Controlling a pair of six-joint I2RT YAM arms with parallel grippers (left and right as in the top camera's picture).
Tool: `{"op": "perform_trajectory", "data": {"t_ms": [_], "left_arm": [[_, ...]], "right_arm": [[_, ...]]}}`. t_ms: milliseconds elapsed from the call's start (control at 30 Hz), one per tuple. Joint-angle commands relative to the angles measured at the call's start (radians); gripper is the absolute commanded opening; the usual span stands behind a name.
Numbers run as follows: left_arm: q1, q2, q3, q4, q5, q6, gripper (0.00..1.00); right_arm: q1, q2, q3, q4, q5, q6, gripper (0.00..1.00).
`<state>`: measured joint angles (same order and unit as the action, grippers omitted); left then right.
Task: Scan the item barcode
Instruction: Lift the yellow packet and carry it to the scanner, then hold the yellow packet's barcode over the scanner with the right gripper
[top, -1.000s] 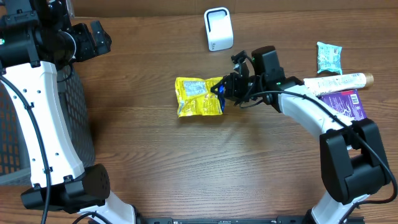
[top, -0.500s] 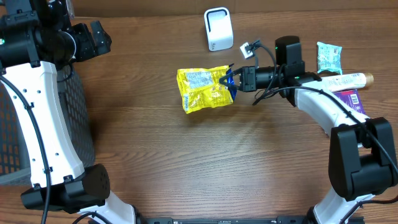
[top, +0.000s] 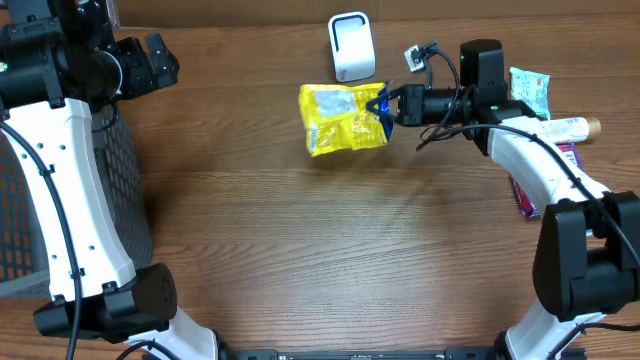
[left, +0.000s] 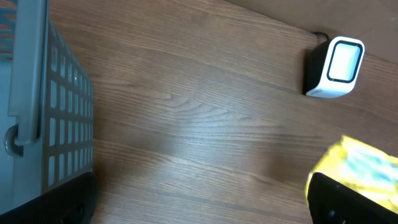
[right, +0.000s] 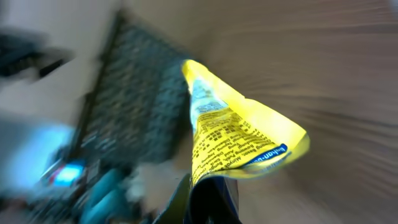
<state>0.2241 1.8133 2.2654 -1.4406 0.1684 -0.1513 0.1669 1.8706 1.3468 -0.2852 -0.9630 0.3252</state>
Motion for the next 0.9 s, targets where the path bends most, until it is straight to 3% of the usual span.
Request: {"op": "perform_trajectory", "data": {"t_ms": [0, 167, 433, 700, 867], "left_arm": [[-0.005, -0.002, 0.012, 0.002, 0.008, -0.006, 1.0], [-0.005, -0.002, 0.012, 0.002, 0.008, -0.006, 1.0], [-0.005, -0.002, 0.012, 0.002, 0.008, -0.006, 1.0], [-0.005, -0.002, 0.012, 0.002, 0.008, -0.006, 0.99], [-0.005, -0.002, 0.012, 0.002, 0.008, -0.006, 1.0]], "right_arm": [[0.023, -0.042, 0.079, -0.108, 0.493, -0.091, 0.04], [0.097, -0.042, 0.143, -0.212, 0.937, -0.211, 0.04], [0.17, -0.042, 0.161, -0.061, 1.201, -0.52, 0.04], [0.184, -0.035, 0.161, 0.227, 1.276, -0.848, 0.04], [0.187, -0.016, 0.161, 0.37, 1.249, -0.949, 0.04]]}}
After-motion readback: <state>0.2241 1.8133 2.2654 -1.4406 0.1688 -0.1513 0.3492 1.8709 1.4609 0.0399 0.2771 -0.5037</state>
